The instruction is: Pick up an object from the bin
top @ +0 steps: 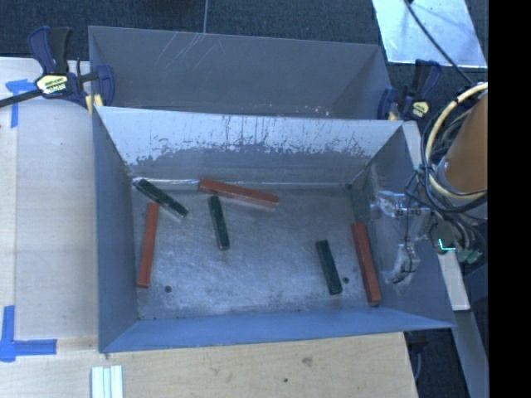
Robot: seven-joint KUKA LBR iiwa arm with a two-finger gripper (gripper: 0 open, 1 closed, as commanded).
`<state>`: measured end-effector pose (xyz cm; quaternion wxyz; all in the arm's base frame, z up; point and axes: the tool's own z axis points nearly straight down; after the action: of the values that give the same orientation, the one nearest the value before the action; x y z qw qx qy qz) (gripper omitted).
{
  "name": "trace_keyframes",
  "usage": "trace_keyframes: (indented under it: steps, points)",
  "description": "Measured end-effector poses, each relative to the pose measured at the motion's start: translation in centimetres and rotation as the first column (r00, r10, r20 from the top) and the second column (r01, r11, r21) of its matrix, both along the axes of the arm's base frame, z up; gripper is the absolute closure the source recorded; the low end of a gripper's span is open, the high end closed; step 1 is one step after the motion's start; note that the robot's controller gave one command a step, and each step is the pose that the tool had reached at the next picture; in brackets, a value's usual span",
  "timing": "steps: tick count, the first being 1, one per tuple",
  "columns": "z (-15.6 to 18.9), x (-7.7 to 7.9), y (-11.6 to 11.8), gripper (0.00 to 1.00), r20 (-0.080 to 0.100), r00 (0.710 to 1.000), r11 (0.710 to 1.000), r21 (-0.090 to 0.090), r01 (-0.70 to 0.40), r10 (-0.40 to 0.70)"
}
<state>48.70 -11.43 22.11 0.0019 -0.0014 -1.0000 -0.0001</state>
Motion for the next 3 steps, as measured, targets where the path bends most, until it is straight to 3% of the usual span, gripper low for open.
trace_keyframes:
  steps: [1,2,3]
  points:
    - [-15.2,2.3,-0.2,0.00,0.000,0.971,0.971,0.002,-0.237,0.237]
    - [-15.1,1.0,4.5,0.00,0.007,0.820,0.820,0.000,-0.572,0.572]
    - [-15.0,1.0,4.4,1.00,0.008,0.821,0.821,-0.003,-0.571,0.571]
